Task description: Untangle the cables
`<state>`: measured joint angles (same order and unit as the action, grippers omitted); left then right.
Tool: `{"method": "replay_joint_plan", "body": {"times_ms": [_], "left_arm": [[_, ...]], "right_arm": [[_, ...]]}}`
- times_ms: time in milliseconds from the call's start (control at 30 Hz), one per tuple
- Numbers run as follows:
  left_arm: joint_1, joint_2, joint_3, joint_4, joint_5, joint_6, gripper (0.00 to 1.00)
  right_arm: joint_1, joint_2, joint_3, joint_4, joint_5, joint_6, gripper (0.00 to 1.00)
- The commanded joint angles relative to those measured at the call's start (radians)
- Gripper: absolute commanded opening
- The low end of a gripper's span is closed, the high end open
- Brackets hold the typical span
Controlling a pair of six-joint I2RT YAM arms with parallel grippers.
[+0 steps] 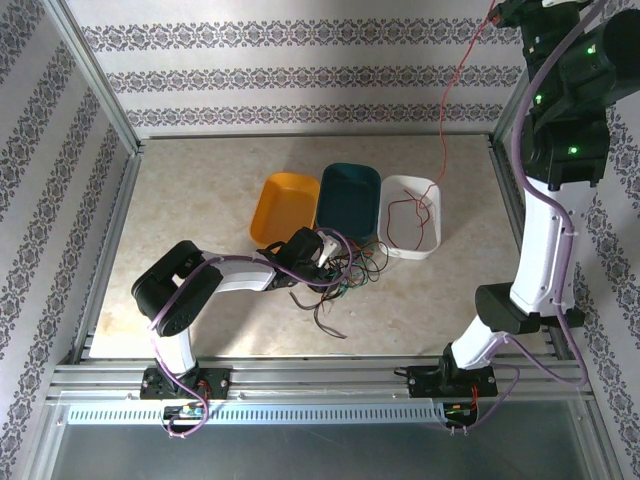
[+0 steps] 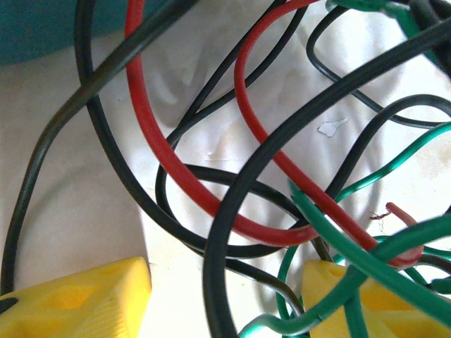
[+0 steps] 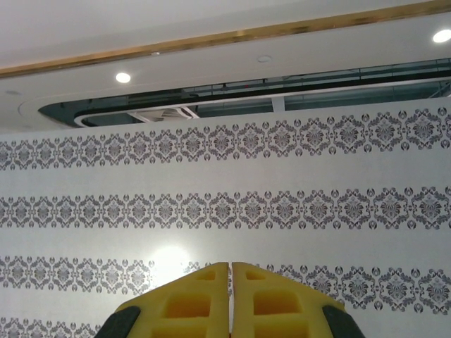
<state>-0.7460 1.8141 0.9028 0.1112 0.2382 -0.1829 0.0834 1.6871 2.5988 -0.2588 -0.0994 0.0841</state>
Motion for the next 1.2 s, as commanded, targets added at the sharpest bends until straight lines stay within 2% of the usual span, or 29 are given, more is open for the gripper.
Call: {"method": "replay_joint_plan", "body": {"times_ms": [0,133,267,400,567,700,800,1033,1167], "left_arm": [[0.011,0.031,-0.03,-0.08,-0.04,-0.003,0.6],[0.011,0.034,-0.033,-0.07,-0.039,-0.008,0.6],[0.01,0.039,-0.032,-0.065,-0.032,-0.01,0.6],[0.011,0.034,-0.031,-0.061,-0.03,-0.012,0.6],[0.011,0.027,-0.033,-0.074,-0.027,-0.003,0.6],[0.011,0.019,-0.036,-0.082,-0.028,0.002,0.61],[0.011,0.019,-0.035,-0.085,-0.027,0.003,0.6],[0.011,0.026,-0.025,-0.091,-0.026,0.001,0.6],[0.01,0.025,-0.02,-0.102,-0.027,0.002,0.61]], "right_arm": [[0.01,0.019,-0.004,-0.018,-0.01,0.033,0.0],[0.018,-0.082,-0.221,-0.013,0.001,0.063,0.0],[0.047,-0.266,-0.61,0.023,0.063,0.107,0.0],[0.109,-0.421,-0.942,0.038,0.213,0.096,0.0],[0.162,-0.516,-1.2,0.045,0.445,0.07,0.0],[0.164,-0.558,-1.34,0.109,0.614,0.071,0.0],[0.164,-0.564,-1.41,0.197,0.696,0.052,0.0],[0.169,-0.482,-1.458,0.298,0.928,0.091,0.0],[0.207,-0.407,-1.448,0.317,1.102,0.08,0.0]]}}
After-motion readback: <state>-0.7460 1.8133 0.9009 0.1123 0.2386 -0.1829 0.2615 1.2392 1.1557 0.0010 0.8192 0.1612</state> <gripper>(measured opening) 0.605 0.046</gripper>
